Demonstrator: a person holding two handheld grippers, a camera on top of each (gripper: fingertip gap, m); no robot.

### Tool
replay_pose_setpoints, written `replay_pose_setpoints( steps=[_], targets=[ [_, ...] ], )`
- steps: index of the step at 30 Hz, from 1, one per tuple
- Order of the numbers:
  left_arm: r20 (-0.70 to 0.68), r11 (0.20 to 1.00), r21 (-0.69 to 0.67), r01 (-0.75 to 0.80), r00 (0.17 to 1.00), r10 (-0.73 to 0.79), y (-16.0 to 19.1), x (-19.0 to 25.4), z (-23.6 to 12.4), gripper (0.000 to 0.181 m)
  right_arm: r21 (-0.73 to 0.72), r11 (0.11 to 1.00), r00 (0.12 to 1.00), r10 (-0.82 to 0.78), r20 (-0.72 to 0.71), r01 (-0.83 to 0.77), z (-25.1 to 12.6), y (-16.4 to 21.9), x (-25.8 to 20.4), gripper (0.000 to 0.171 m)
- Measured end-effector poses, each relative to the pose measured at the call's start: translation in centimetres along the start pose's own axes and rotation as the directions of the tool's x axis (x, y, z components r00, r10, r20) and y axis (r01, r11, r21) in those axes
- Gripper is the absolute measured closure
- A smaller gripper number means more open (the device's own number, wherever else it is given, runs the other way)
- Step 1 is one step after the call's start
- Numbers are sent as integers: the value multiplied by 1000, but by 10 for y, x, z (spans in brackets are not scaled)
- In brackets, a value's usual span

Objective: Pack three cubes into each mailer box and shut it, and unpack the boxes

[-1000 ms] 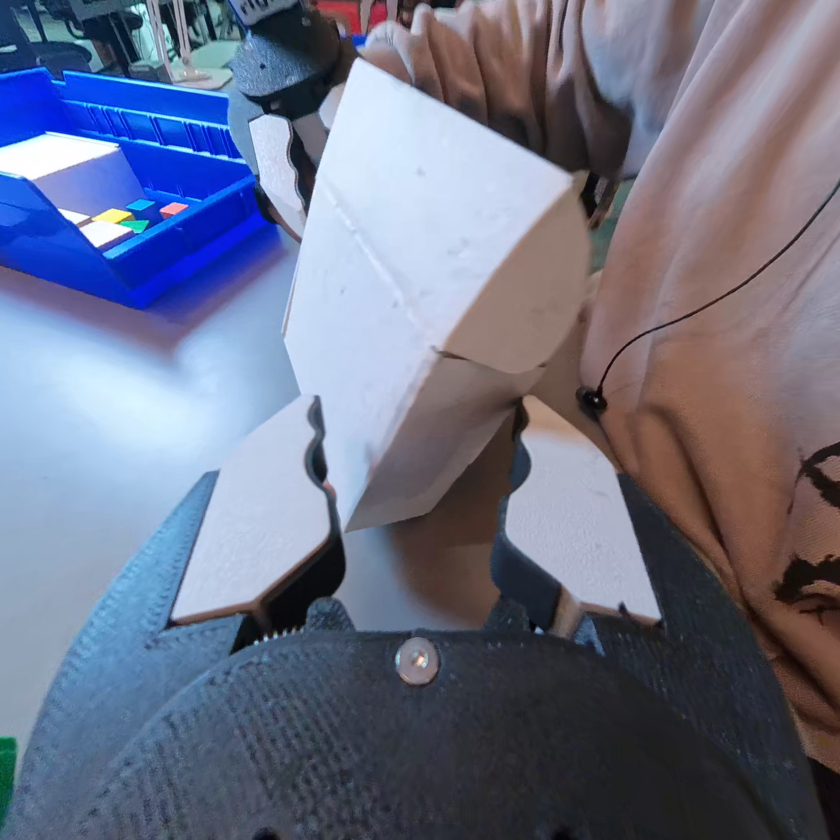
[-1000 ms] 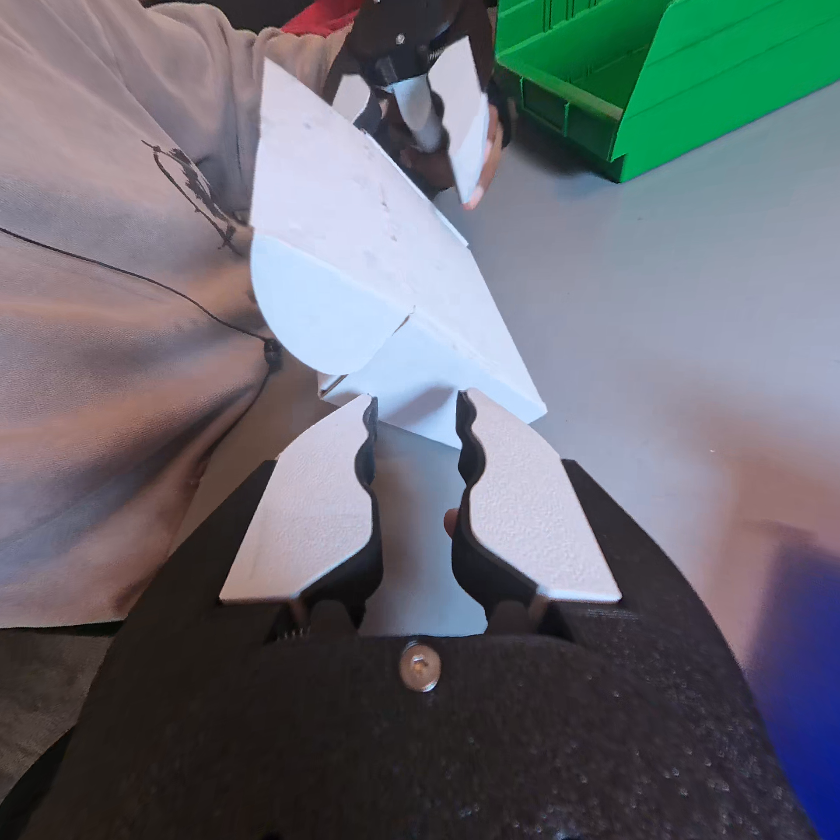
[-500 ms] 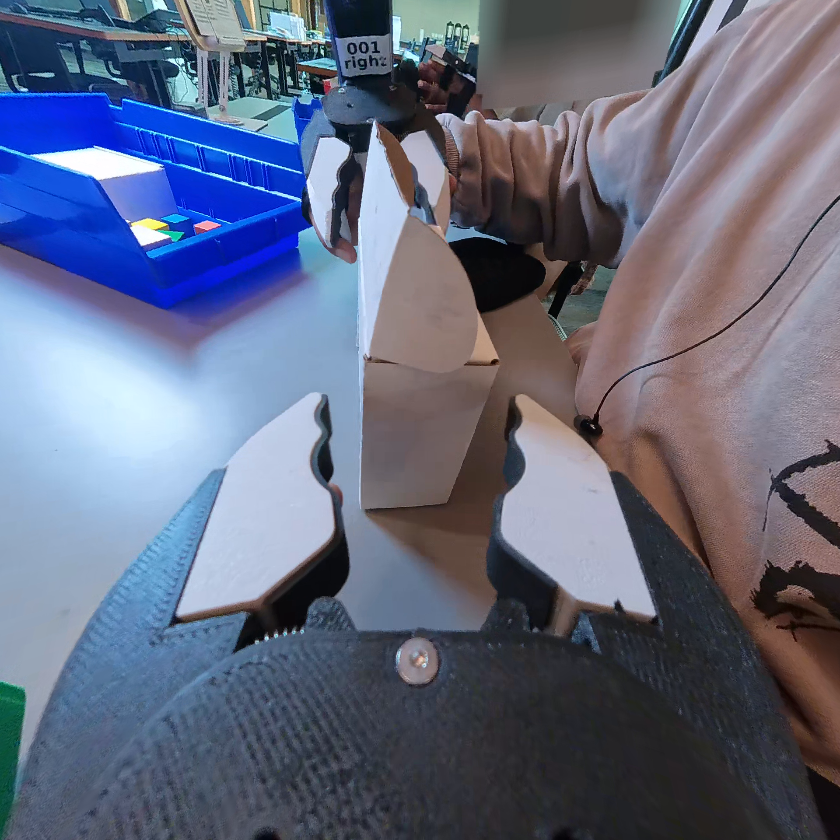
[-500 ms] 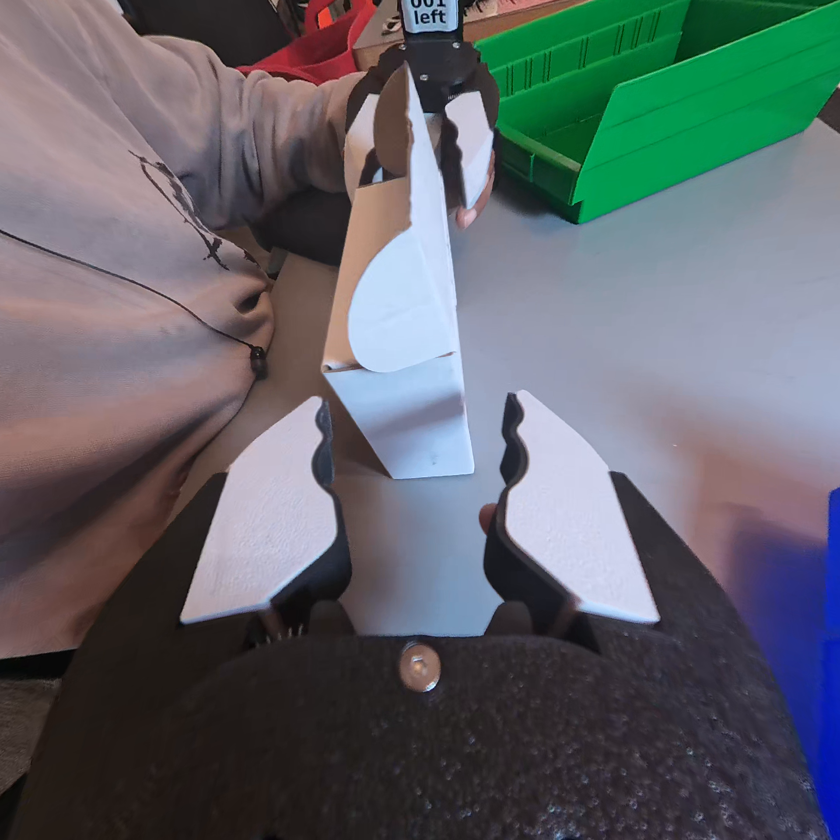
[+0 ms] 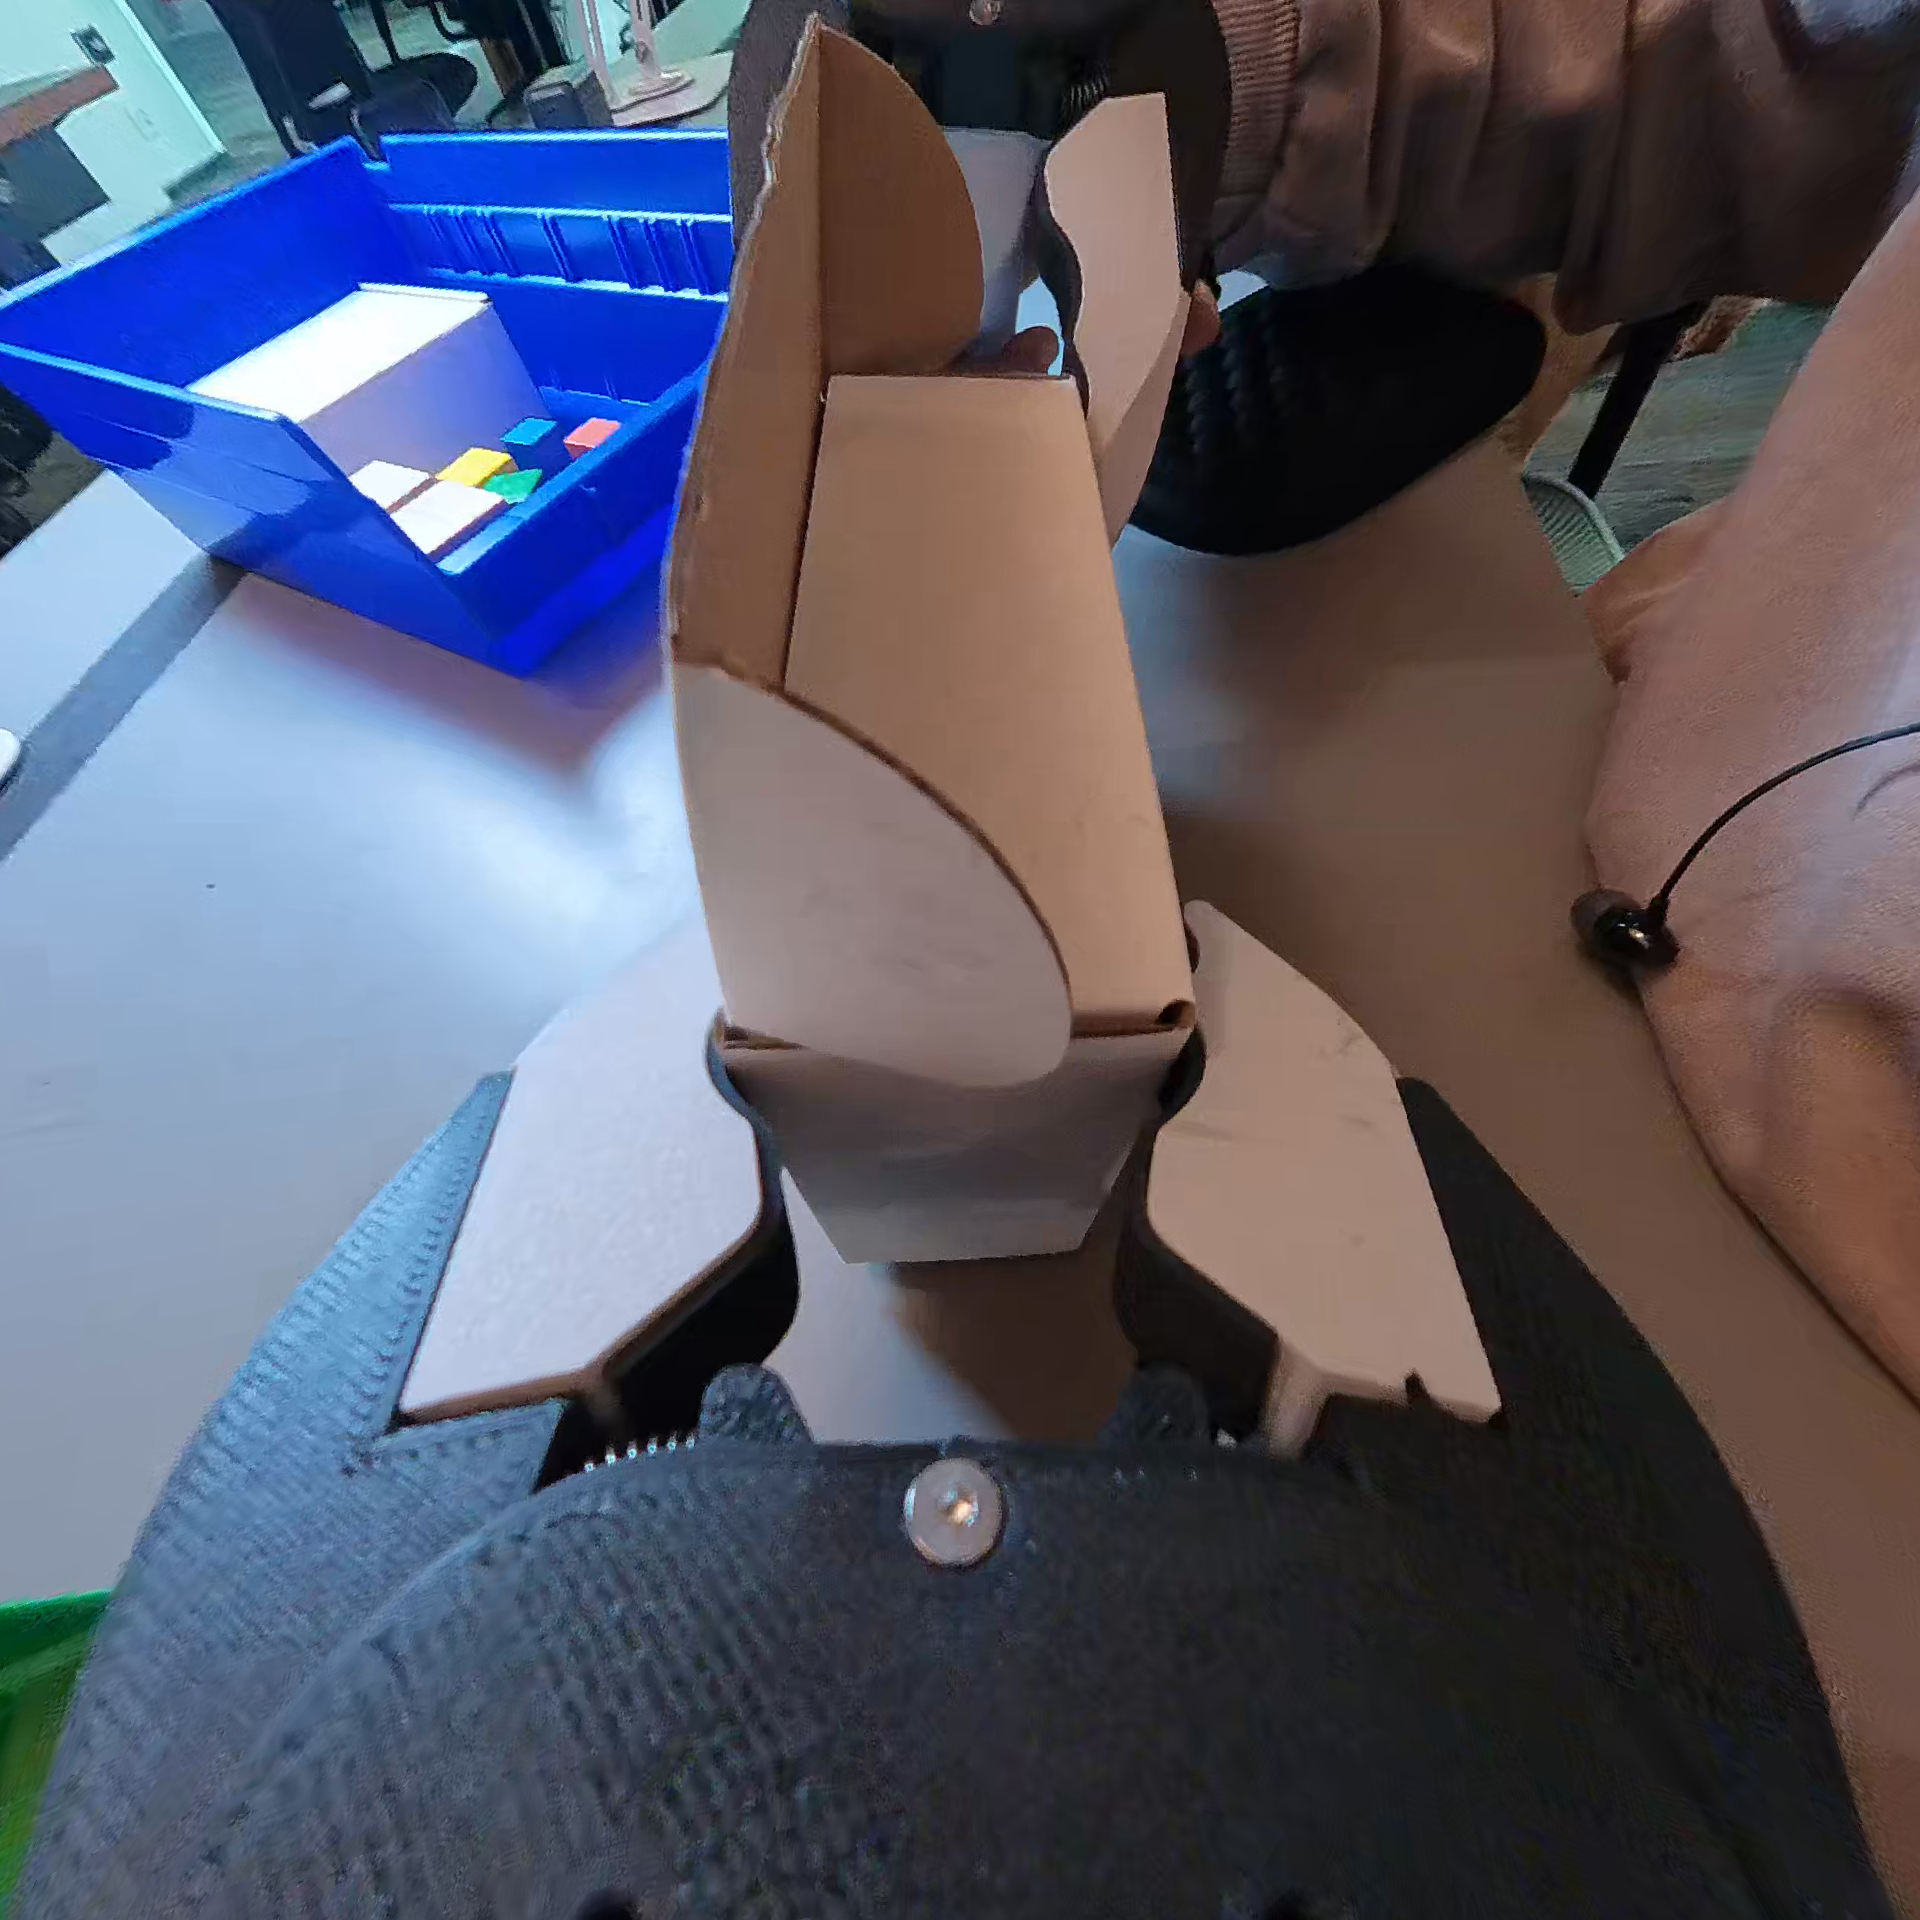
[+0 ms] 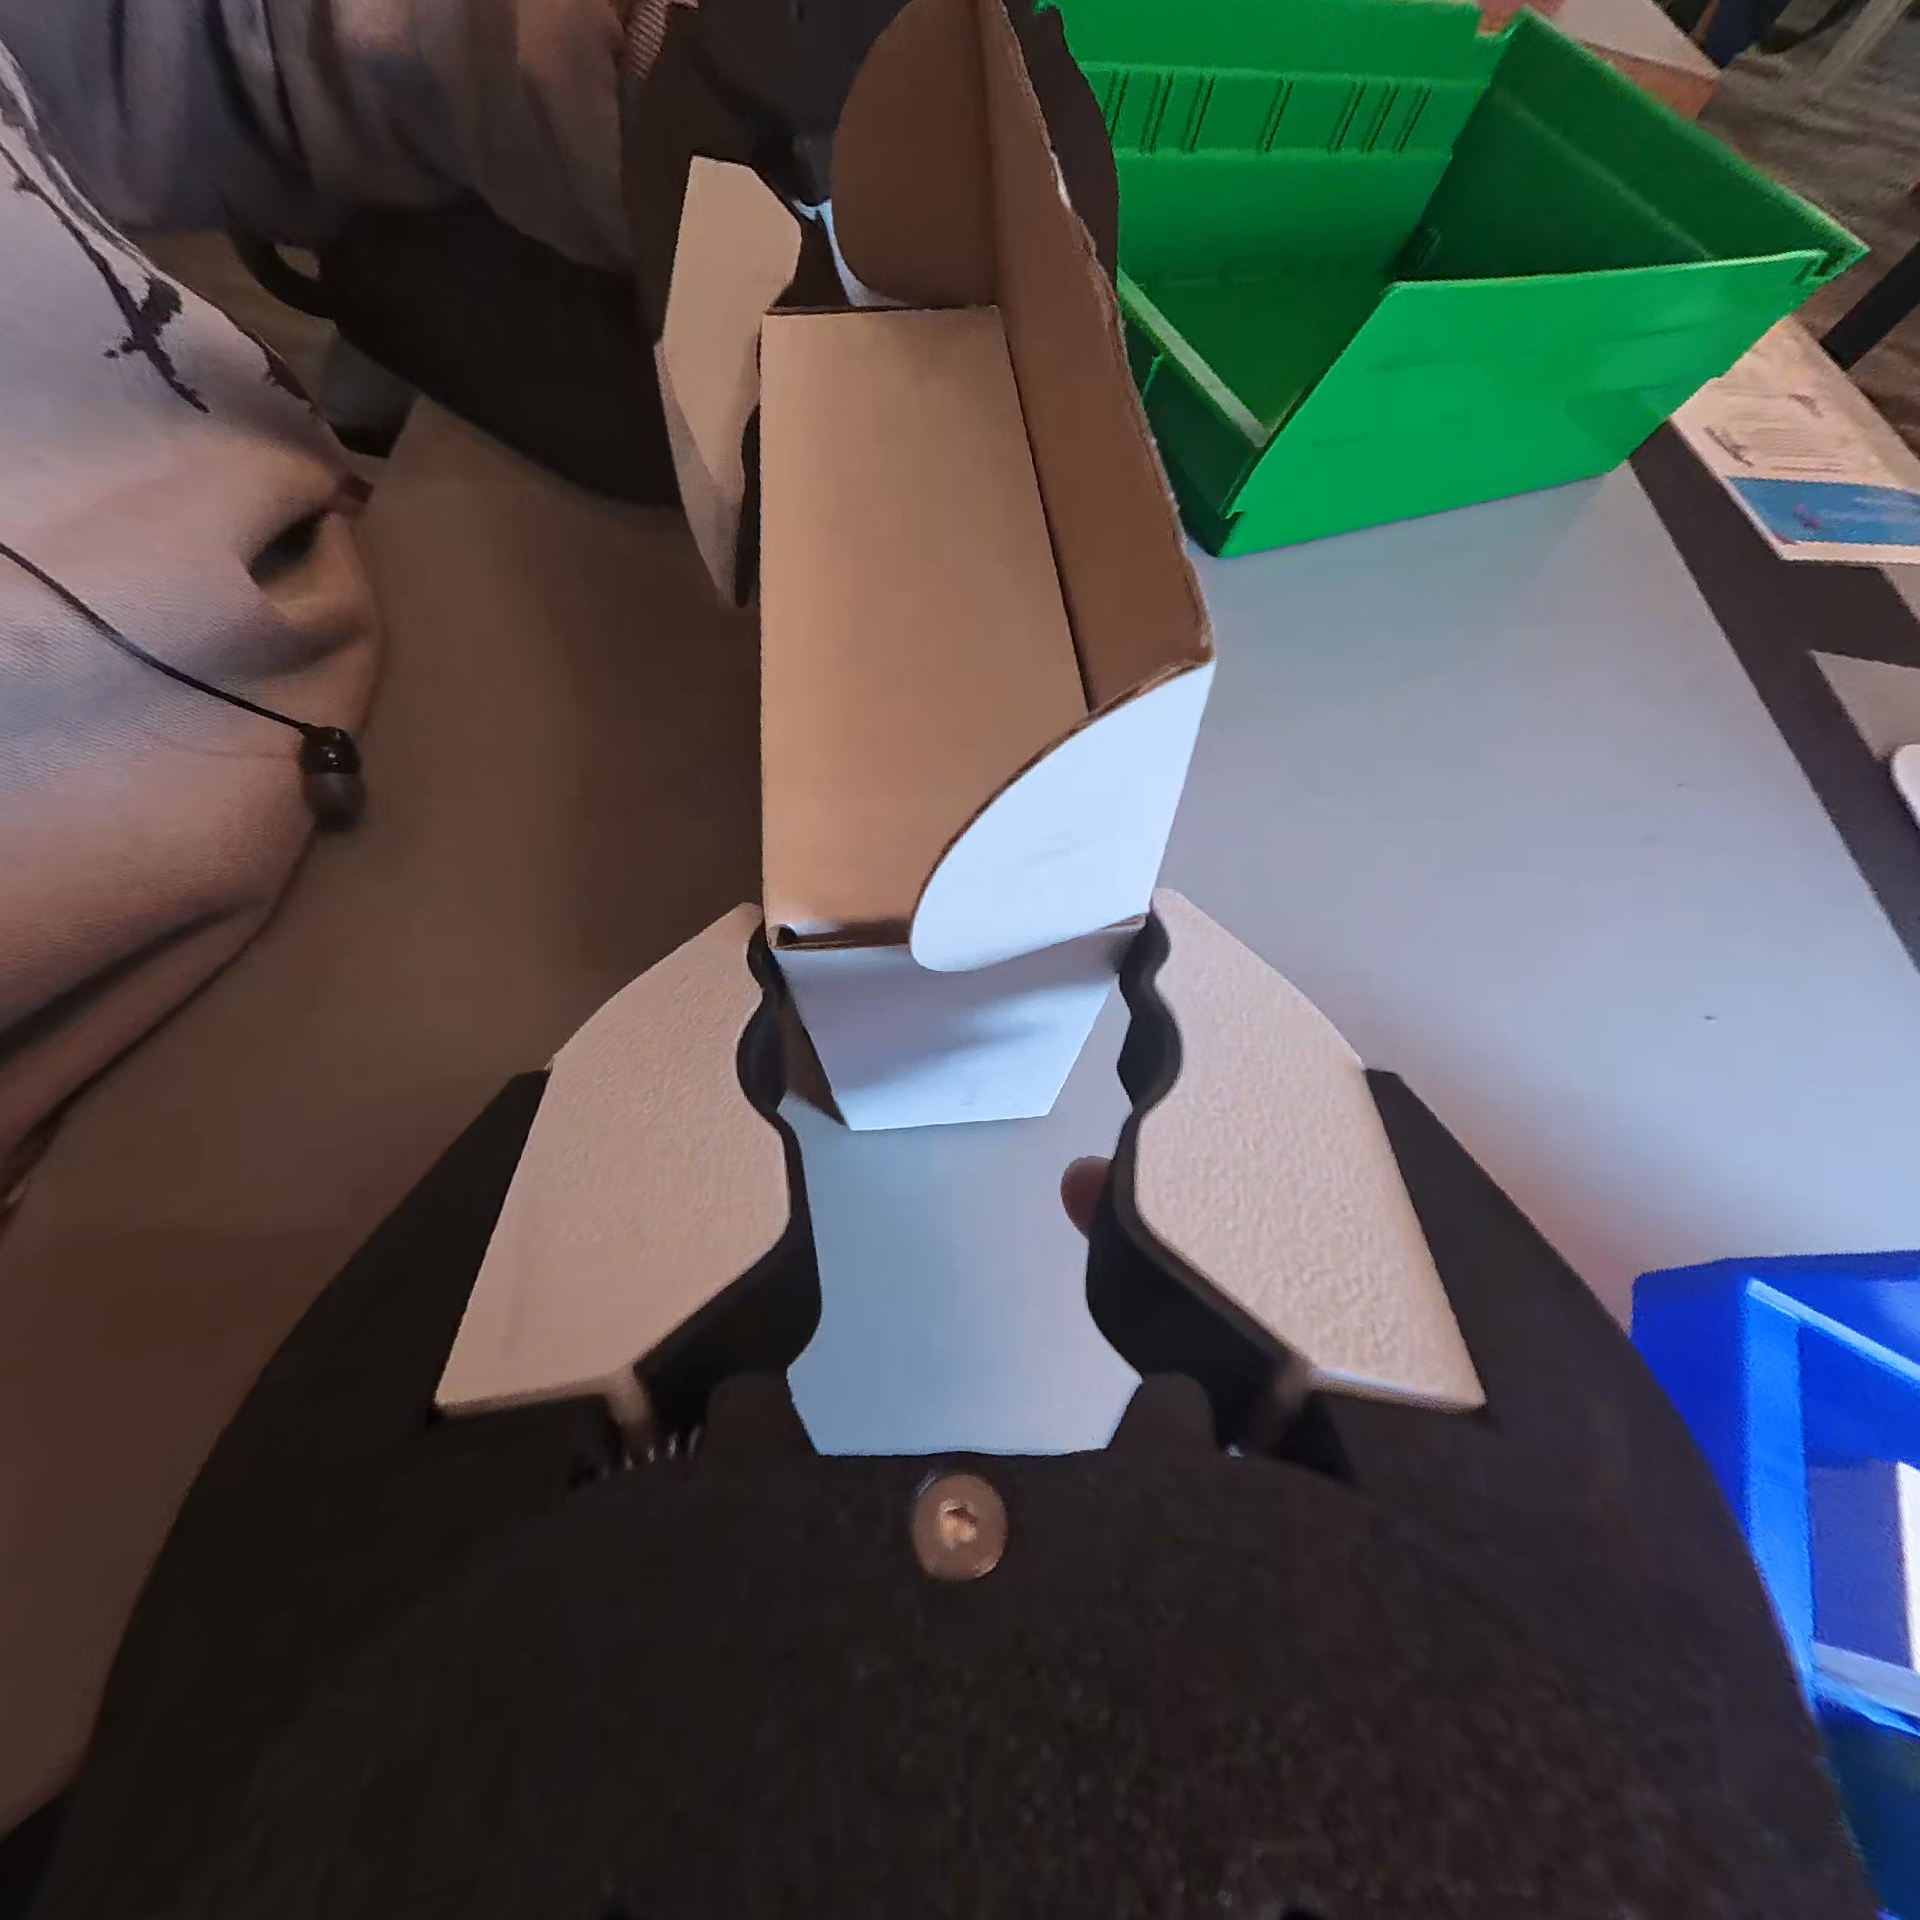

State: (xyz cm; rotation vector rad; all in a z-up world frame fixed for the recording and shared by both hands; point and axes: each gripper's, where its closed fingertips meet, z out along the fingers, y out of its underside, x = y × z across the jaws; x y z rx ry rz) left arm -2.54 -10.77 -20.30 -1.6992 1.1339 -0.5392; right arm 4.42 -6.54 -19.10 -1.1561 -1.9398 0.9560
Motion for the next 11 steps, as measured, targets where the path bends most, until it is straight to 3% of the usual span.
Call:
replay_pose_setpoints(
  steps=[6, 11],
  targets=[
    [75, 993, -21, -115, 990, 116, 0, -6, -2, 106, 48, 998, 999, 42, 33, -43, -27, -23, 7, 98],
    [105, 982, -50, -181, 977, 186, 0, -7, 0, 106, 25, 999, 999, -42, 0, 42, -42, -57, 16, 111]
  ],
)
